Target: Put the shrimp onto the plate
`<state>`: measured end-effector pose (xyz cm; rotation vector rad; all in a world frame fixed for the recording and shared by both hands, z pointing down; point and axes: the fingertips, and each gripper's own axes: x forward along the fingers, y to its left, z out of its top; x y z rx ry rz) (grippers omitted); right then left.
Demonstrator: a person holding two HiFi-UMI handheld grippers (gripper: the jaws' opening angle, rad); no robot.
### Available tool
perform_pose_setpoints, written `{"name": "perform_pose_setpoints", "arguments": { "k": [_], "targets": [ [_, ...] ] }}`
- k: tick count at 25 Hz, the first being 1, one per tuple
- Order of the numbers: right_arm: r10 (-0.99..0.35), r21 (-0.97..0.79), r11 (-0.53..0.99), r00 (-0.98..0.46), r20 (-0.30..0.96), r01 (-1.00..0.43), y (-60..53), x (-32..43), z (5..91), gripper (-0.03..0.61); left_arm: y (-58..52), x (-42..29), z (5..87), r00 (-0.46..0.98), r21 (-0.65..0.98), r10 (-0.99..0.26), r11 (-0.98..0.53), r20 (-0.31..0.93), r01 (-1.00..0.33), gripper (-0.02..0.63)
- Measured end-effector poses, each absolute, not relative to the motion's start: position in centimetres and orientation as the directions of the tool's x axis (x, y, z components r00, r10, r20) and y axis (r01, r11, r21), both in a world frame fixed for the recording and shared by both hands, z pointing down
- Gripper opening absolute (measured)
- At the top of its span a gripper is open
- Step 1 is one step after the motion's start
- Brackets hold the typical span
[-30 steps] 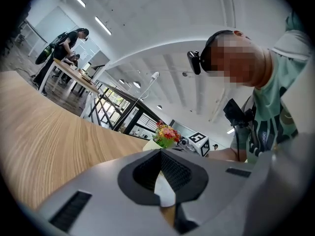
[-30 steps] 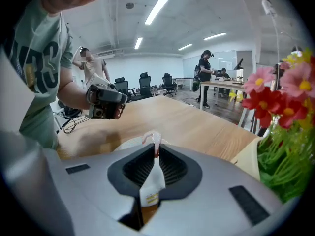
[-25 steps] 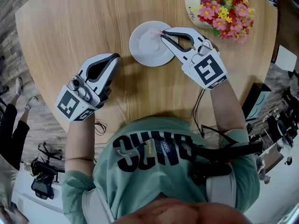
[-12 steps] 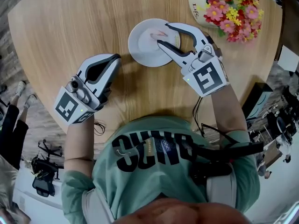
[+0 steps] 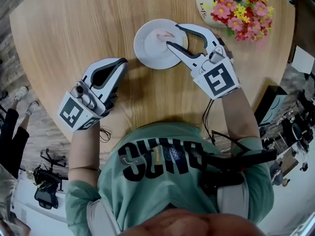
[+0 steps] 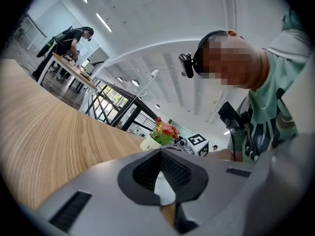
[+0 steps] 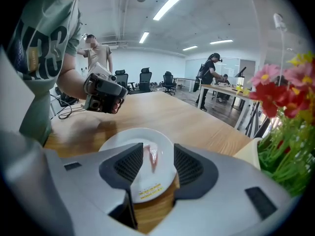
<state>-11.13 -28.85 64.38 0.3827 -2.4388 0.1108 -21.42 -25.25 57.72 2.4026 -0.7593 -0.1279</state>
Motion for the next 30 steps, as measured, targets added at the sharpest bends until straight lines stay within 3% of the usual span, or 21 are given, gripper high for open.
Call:
{"name": "perform_pose_setpoints", "arguments": {
  "k": [22,26,30],
  "targets": [
    [-0.306,0.075,0.938,-0.703,0.642,-0.339,-26.7,-10.9,58.7,0.173,-21.2,-23.2,49.9,0.804,0.522,-0.595,-0.684,0.006,-0.51,-0.005],
    [-0.332,0.11,0.933,-0.7,0.632,-0.342,-25.8,-11.3,55.8,0.043,-19.5,-24.7,47.5,0.783,0.514,-0.621,-0.679,-0.023,-0.524,-0.005],
    [-0.346,0.111,0.927,-0.707,0.616,-0.358,-24.3,-11.8,53.0,0.008,-17.2,-26.0,45.1,0.771,0.505,-0.635,-0.681,-0.047,-0.53,-0.005]
  ]
}}
